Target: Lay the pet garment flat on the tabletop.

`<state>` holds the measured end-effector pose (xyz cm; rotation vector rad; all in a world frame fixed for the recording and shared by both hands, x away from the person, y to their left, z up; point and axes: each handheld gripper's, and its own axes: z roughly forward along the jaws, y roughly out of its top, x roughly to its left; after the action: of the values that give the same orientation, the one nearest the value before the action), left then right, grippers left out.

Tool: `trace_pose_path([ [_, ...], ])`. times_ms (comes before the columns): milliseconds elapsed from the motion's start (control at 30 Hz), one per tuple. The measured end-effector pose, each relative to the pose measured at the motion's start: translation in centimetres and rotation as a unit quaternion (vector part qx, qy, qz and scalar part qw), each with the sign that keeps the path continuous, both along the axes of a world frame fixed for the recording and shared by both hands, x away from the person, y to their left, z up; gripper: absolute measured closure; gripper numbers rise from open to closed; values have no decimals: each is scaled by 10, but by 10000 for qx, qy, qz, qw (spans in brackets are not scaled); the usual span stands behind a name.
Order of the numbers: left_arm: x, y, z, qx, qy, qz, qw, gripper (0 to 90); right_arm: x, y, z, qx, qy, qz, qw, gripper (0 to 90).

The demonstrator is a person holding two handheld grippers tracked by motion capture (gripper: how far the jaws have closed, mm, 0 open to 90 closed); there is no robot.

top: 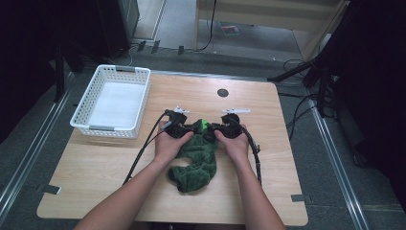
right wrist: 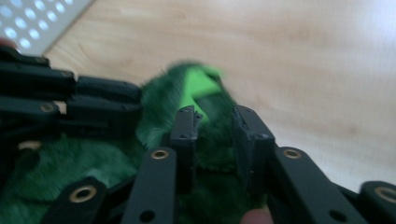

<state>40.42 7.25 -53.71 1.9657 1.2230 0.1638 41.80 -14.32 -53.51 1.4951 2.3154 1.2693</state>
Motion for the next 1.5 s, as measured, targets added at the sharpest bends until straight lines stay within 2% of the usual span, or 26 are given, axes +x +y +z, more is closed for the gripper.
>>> trace_pose_path([
  [100,-1,5,-3,9,-16,136,9999,739,-3,-4,-7,-5,41,-22,10000,738],
  [167,-1,4,-3,76,-36,210,9997,753,-4,-10,-11,224,53,-101,9997,749],
  [300,0,-12,-3,669,-406,237,9966,765,-2,-3,-9,-9,-104,-87,9999,708],
  [367,4,-14,-3,672,-404,296,9965,763,-1,-3,-5,-10,-184,-156,9997,644],
  [400,6,-14,-3,605,-384,356,9968,765,-4,-5,1,116,-266,-268,9992,636],
  [433,7,-12,-3,539,-343,379,9972,781,-14,-9,17,636,-471,-281,9965,597],
  [467,9,-11,-4,500,-302,392,9975,781,-14,-9,17,636,-471,-281,9965,597],
  [500,10,-10,-4,460,-288,406,9977,794,-32,-9,32,1090,-599,-22,9922,515],
  [567,11,-9,-4,431,-279,413,9978,796,-38,-6,34,1097,-570,80,9923,475],
  [600,11,-9,-4,458,-310,414,9976,802,-45,-2,34,841,-593,235,9944,448],
  [633,11,-9,-4,504,-341,421,9973,809,-56,2,26,2,-692,223,9974,544],
  [667,11,-10,-4,574,-382,438,9967,809,-56,2,26,2,-692,223,9974,544],
  [700,11,-10,-4,639,-441,475,9958,811,-59,0,21,-243,-672,141,9973,639],
  [733,11,-10,-4,693,-466,501,9953,814,-61,-6,16,-270,-649,-15,9975,733],
  [767,12,-9,-5,674,-477,562,9950,815,-63,-14,12,-128,-557,-152,9983,796],
  [833,15,-6,-5,555,-396,677,9954,815,-68,-29,5,82,-437,-454,9980,818],
  [933,21,-6,-5,535,-374,838,9943,816,-72,-36,-1,-172,-364,-617,9973,812],
  [1033,23,-9,-3,576,-330,855,9941,791,-74,-38,-2,-246,-399,-721,9963,687],
  [1100,26,-7,-2,317,-194,729,9966,703,-74,-40,0,-214,-424,-813,9956,617],
  [1167,25,-2,0,50,-192,651,9977,640,-76,-44,8,2,-616,-798,9949,550],
  [1200,24,0,1,10,-254,645,9976,622,-78,-47,14,59,-725,-826,9939,532],
  [1267,23,3,6,-39,-407,669,9969,632,-83,-52,30,256,-1088,-979,9889,552],
  [1333,22,2,12,-237,-490,717,9959,670,-89,-52,45,408,-1455,-1137,9820,611],
  [1367,22,1,15,-365,-484,755,9953,694,-91,-49,51,514,-1510,-1060,9815,630],
  [1433,25,-5,21,-428,-435,697,9957,721,-92,-34,54,690,-1335,-740,9859,636],
  [1500,30,-18,21,-125,-280,520,9982,723,-92,-11,42,576,-981,-423,9926,626],
])
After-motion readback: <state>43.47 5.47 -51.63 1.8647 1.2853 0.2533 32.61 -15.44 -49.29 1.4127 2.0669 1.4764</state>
